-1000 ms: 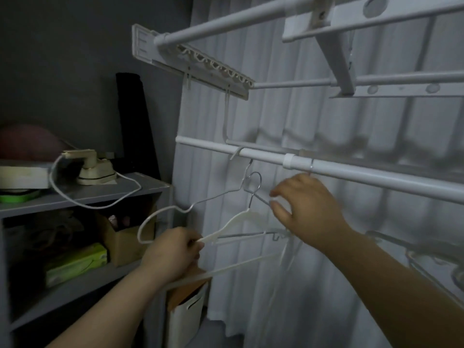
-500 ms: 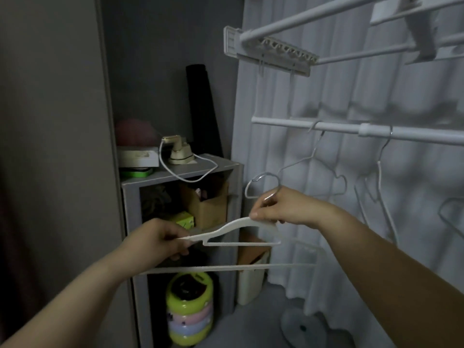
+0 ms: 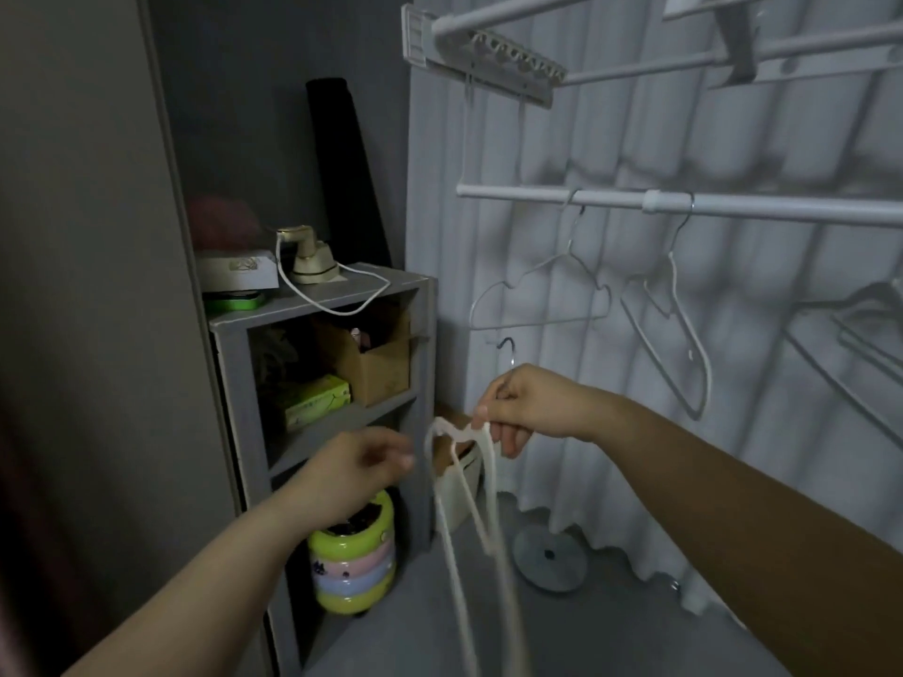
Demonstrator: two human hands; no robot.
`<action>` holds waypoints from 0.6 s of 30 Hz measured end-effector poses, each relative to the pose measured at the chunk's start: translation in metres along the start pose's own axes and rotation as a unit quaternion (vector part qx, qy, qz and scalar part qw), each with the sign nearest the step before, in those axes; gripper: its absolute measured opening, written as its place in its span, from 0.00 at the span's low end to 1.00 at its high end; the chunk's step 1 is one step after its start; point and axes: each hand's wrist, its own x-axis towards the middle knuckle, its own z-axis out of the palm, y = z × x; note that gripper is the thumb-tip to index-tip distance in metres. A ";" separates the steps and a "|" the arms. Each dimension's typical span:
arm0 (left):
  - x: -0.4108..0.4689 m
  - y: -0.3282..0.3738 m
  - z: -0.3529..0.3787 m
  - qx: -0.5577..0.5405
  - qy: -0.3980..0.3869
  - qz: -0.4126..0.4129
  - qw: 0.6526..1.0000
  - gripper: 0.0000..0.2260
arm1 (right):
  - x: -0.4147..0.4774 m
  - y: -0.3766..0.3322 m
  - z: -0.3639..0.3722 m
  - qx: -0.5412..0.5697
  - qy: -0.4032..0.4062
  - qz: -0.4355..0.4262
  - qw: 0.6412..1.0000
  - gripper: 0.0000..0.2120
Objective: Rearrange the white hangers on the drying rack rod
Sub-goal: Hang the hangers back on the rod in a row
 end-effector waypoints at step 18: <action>0.056 0.040 0.063 0.036 -0.073 0.034 0.996 0.10 | 0.001 0.040 -0.049 -0.036 0.179 0.063 0.981 0.14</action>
